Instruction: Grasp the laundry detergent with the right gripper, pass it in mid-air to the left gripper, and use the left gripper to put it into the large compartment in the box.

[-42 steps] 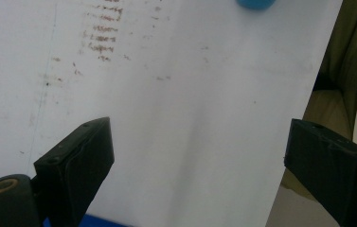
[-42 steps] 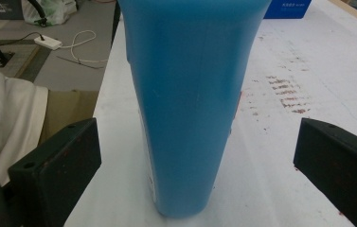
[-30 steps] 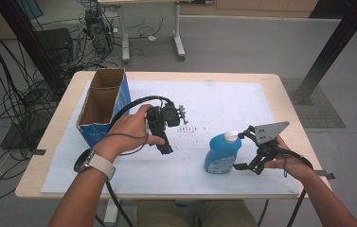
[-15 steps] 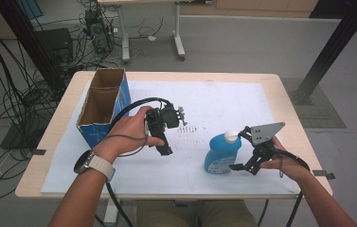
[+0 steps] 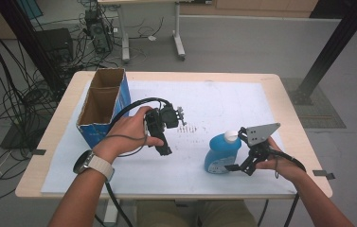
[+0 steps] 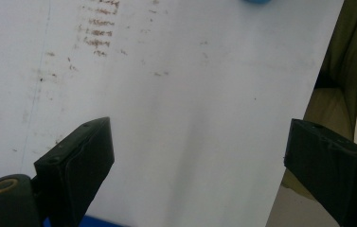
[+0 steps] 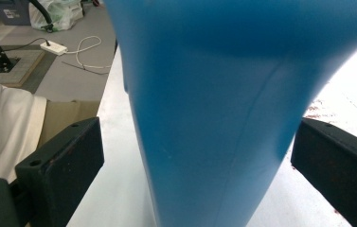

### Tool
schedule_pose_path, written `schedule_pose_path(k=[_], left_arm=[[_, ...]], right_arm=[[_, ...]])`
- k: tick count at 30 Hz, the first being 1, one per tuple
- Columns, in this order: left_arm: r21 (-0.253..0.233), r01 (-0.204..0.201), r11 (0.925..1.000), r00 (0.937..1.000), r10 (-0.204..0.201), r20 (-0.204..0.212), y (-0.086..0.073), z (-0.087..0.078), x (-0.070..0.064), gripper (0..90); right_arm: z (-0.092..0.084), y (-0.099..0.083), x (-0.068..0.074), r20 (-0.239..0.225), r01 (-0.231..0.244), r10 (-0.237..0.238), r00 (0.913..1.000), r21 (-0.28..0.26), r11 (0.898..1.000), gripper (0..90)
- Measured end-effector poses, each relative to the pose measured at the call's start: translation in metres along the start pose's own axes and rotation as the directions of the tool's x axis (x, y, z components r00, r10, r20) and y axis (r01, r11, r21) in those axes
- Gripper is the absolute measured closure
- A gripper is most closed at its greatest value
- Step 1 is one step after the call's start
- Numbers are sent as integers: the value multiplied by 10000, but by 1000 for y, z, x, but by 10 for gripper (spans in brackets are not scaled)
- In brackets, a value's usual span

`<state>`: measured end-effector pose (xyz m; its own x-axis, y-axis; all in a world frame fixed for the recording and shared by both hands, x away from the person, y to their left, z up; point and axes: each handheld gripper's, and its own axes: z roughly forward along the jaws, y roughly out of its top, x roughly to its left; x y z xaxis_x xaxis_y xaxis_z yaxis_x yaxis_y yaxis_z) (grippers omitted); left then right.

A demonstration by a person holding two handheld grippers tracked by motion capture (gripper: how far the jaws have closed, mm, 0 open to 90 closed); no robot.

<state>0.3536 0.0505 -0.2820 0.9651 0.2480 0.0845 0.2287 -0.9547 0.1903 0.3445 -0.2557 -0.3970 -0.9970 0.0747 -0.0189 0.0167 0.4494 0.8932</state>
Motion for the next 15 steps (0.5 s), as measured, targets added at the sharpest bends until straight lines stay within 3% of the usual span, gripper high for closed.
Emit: schedule_pose_path(k=[15], left_arm=[[-16, 16, 10000, 10000, -16, -3, -1, 1, 0, 96]], right_arm=[[9, -1, 1, -23, -51, 50, 10000, -315, 9995, 83]])
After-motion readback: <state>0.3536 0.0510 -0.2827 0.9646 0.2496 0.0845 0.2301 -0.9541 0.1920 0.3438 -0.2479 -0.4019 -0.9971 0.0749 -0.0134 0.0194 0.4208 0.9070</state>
